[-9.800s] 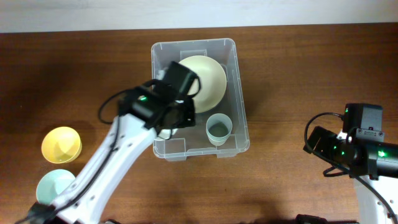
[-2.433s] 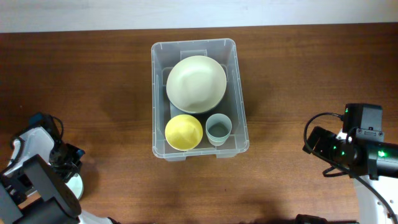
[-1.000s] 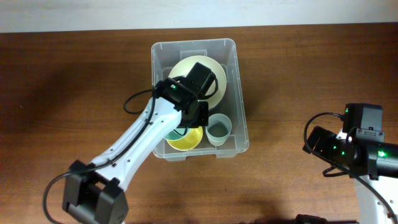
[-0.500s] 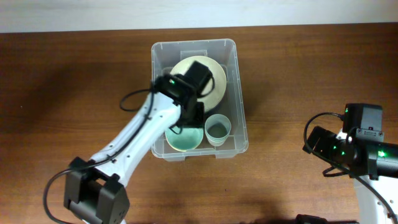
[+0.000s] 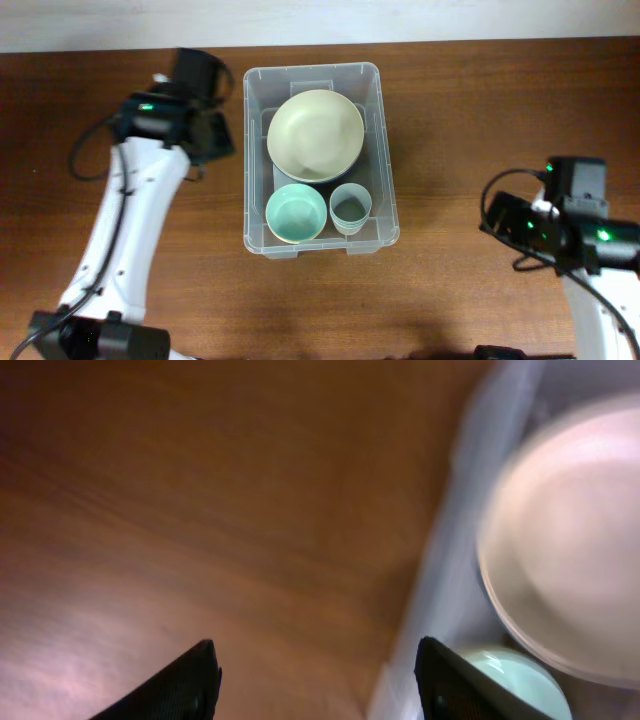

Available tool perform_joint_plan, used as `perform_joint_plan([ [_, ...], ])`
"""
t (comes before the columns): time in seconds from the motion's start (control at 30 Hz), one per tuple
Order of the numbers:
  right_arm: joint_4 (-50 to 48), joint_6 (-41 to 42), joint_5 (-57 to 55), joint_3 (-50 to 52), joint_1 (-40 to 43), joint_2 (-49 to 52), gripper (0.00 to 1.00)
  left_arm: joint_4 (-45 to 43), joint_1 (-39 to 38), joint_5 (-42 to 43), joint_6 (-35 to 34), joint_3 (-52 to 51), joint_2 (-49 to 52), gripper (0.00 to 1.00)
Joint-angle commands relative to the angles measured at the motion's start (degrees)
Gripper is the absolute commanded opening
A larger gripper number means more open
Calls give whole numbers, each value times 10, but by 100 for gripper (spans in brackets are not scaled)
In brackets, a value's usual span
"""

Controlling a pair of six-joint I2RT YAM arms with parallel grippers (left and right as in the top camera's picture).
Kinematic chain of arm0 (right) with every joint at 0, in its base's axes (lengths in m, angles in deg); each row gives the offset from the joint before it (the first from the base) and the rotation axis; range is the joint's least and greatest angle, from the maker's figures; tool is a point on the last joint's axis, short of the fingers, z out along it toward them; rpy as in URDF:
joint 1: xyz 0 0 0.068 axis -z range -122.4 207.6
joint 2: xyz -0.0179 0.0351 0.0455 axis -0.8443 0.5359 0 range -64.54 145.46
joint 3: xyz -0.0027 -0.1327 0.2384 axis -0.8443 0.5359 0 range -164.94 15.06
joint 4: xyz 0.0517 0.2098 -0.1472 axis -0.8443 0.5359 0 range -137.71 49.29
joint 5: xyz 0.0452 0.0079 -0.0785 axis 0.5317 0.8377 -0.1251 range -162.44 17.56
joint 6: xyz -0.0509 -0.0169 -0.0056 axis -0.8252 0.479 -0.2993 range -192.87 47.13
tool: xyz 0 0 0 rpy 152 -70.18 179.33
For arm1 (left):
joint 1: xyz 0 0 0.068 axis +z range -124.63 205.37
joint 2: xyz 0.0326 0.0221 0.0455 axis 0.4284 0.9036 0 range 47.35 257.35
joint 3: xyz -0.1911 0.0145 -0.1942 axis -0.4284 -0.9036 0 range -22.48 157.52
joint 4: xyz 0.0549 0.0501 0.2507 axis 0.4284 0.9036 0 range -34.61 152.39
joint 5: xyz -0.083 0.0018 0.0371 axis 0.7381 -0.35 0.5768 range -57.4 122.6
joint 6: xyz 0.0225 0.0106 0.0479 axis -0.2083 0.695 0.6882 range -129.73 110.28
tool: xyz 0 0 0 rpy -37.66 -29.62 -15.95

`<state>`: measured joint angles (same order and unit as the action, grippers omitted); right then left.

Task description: Pack container

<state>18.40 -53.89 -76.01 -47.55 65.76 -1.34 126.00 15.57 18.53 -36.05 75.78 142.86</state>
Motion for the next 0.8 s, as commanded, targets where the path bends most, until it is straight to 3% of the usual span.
perform_joint_plan([
  [0.0,-39,-7,-3,1,-38,41,99,-23,51,-12,57,12,-14,65],
  [0.23,-209,-8,-23,1,-81,121,99,-92,132,58,102,-18,-13,65],
  [0.27,-235,-8,-23,1,-81,129,99,-96,141,57,102,-24,-13,73],
  [0.3,-259,-8,-24,1,-81,135,99,-94,148,57,102,-28,-13,100],
  [0.4,-326,-8,-36,1,-81,148,99,-78,163,57,102,-33,-13,100],
  [0.57,-344,-68,-36,1,-81,149,99,-88,166,57,102,-33,-14,100],
  [0.77,-247,-68,-42,2,-81,106,99,-55,170,78,153,-36,-44,100],
])
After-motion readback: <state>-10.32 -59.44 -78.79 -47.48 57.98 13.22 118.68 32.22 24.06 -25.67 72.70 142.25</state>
